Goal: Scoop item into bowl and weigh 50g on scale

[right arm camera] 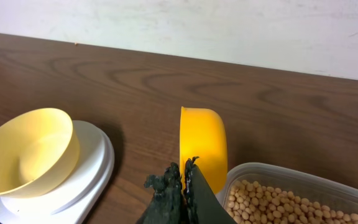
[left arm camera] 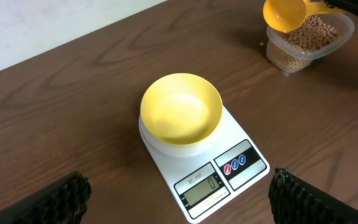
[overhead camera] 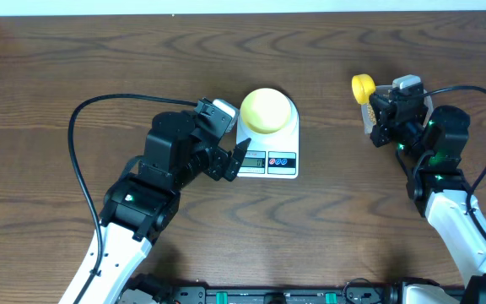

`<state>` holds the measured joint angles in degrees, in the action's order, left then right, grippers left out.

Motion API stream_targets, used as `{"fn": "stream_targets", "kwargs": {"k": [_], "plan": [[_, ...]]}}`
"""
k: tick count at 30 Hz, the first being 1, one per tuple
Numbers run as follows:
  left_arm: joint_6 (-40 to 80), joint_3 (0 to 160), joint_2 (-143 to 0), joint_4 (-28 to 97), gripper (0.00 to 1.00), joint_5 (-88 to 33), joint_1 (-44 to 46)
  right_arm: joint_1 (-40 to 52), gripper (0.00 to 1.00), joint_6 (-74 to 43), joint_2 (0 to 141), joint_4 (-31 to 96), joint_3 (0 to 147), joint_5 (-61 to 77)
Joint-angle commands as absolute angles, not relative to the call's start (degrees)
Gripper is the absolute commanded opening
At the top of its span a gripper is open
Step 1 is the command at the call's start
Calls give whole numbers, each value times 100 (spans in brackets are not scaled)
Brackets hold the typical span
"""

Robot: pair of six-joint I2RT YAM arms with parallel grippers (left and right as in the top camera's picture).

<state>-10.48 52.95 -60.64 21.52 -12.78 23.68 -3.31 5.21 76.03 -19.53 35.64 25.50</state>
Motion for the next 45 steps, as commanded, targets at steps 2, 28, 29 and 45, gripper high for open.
{"fn": "stream_targets", "kwargs": {"k": [2,28,29,45], "plan": [[-996,5273,-6034,2143,94,-1192,2353,-370,1,609,7620,-1973,3632,2499],[-996,5273,-6034,2403,94,-1194,2353,-416,1,-473,7620,-1852,3664,2860],[-996,5273,-6034,2403,94,-1194,2353,-434,1,-471,7618,-1737,3693,2860],[-996,5273,-6034,2403,94,-1194,2353,-495,1,528,7618,819,5129,2349]]}}
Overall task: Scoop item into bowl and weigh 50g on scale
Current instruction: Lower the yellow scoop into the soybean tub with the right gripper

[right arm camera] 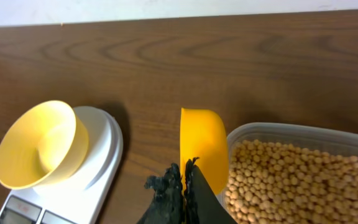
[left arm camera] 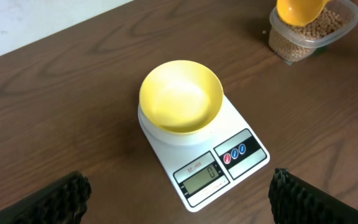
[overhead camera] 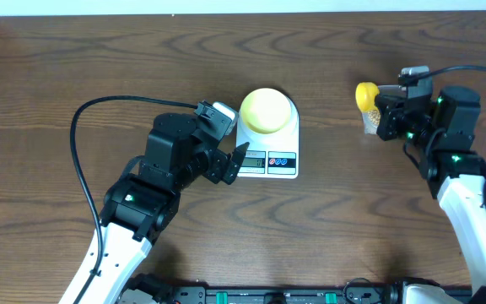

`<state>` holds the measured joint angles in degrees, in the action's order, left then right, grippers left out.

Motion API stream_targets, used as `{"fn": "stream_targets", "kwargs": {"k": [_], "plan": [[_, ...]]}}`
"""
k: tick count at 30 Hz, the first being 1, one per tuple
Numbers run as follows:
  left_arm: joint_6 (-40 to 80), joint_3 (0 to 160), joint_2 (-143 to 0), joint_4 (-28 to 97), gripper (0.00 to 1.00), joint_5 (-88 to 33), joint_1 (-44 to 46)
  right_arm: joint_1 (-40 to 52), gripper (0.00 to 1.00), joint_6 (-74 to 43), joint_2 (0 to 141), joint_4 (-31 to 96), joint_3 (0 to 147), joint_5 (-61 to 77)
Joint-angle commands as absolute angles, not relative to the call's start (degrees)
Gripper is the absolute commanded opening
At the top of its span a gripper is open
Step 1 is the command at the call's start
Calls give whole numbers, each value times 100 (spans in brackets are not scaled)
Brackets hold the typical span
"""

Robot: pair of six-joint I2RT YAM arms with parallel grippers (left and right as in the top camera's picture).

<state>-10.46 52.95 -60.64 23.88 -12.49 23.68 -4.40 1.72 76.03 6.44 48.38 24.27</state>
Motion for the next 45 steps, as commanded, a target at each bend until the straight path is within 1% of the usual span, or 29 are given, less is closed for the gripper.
{"fn": "stream_targets", "kwargs": {"k": [1,9,14,31,39,45], "plan": [[-996,5273,-6034,2403,94,-1194,2353,-506,1,561,7618,906,5183,2259],[-996,5273,-6034,2403,94,-1194,2353,-633,1,1264,7620,1476,5365,561],[-996,5273,-6034,2403,94,-1192,2353,-687,1,1623,7636,1623,5356,139],[-996,5273,-6034,2403,94,-1194,2353,-751,1,1673,8694,1415,5356,231],[-996,5273,-6034,2403,93,-1192,2353,-753,1,1632,8726,1483,5356,1240],[-996,5273,-6034,2403,94,-1192,2353,-788,1,1634,8739,1756,5354,1658]]}}
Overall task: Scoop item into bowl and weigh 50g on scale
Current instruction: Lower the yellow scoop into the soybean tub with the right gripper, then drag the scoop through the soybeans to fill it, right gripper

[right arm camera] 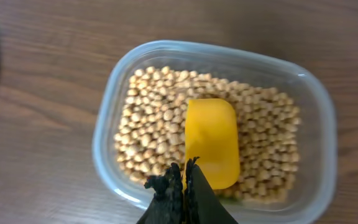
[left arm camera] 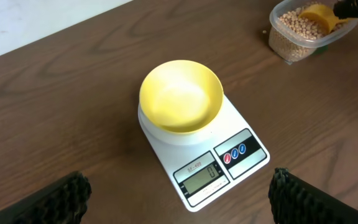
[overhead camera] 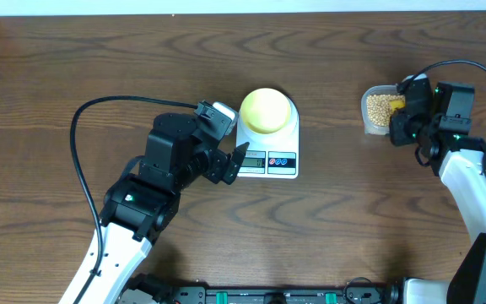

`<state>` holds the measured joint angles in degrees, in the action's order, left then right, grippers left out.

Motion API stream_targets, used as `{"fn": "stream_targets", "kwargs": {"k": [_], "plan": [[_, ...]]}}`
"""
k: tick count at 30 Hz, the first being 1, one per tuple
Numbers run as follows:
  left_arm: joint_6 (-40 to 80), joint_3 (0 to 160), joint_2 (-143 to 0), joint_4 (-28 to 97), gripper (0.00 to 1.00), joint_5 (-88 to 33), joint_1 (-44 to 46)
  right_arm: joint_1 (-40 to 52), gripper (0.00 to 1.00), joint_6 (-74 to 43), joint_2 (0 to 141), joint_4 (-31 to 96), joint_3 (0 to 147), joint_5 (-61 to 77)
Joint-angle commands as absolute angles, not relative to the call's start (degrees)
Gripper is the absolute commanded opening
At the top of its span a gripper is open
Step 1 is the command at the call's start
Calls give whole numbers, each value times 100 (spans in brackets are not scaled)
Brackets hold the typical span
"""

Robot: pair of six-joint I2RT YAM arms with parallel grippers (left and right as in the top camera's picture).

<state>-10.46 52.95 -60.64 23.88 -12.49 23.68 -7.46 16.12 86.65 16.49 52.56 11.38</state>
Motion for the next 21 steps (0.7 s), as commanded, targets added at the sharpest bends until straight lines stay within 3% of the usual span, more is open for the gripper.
{"fn": "stream_targets", "kwargs": {"k": [1,21], "plan": [[-996,5273,-6034,2403,94,-1194,2353,-810,1,1634,8746,1793,5354,1721],[-996,5273,-6034,2403,94,-1194,2353,-1702,1,1236,9004,1896,5352,3210]]}}
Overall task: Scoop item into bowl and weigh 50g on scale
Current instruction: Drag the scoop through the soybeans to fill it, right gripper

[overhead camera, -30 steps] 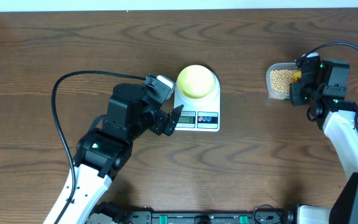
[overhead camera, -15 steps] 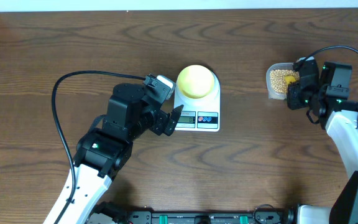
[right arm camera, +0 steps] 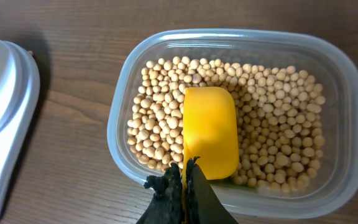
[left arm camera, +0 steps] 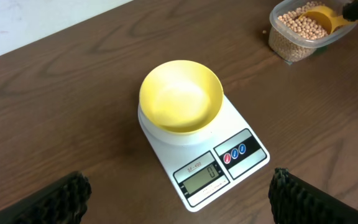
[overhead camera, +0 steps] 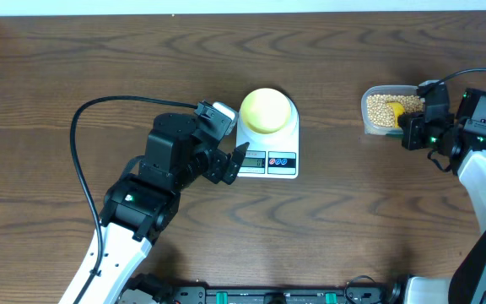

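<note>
An empty yellow bowl point(overhead camera: 266, 109) point(left arm camera: 180, 103) sits on the white scale point(overhead camera: 282, 162) point(left arm camera: 229, 163), whose display reads 0. At the right, a clear tub of soybeans point(overhead camera: 380, 110) point(right arm camera: 272, 109) point(left arm camera: 297, 31) holds the yellow scoop point(right arm camera: 210, 132) point(overhead camera: 394, 106), its cup lying among the beans. My right gripper point(right arm camera: 186, 171) point(overhead camera: 418, 128) is shut on the scoop's handle at the tub's near rim. My left gripper point(left arm camera: 178, 198) point(overhead camera: 229, 162) hangs open just left of the scale's display, holding nothing.
The dark wooden table point(overhead camera: 344, 228) carries only the scale and the tub. The scale's edge point(right arm camera: 5, 118) shows at the left of the right wrist view. A black cable point(overhead camera: 78, 152) loops behind the left arm.
My right gripper has shifted right and toward the near side, drawing the scoop back across the beans toward the tub's right side. The left arm, bowl and scale are unchanged.
The right gripper first held the empty scoop above the tub's left end. Then it was still just left of the tub, scoop up. Later the scoop lay down among the beans, and now it sits further right in them. The left gripper stayed open by the scale throughout.
</note>
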`<state>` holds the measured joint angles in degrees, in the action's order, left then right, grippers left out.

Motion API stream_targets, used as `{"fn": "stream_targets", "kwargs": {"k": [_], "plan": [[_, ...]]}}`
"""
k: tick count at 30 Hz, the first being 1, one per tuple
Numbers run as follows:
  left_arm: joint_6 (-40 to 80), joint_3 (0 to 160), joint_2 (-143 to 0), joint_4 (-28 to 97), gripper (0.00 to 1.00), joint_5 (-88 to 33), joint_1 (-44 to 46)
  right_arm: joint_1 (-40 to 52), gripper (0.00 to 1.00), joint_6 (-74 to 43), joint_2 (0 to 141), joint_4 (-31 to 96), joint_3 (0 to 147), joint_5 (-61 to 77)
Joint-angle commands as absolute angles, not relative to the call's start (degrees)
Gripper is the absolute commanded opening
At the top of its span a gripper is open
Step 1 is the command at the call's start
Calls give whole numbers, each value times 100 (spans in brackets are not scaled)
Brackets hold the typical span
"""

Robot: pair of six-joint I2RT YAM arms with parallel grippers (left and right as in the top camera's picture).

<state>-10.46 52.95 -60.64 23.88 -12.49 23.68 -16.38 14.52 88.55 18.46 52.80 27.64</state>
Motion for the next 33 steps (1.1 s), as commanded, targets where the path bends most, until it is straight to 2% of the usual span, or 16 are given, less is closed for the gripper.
{"fn": "stream_targets", "kwargs": {"k": [1,11,24,33], "plan": [[-996,5273,-6034,2403,94,-1192,2353,-1726,1,1216,9054,1887,5352,3304],[-996,5271,-6034,2403,94,-1194,2353,-1846,1,707,9686,1452,5352,3983],[-996,5273,-6034,2403,94,-1194,2353,-1868,1,392,9692,1393,5352,4112],[-996,5273,-6034,2403,94,-1192,2353,-2255,1,134,9692,1382,5352,4493]]}}
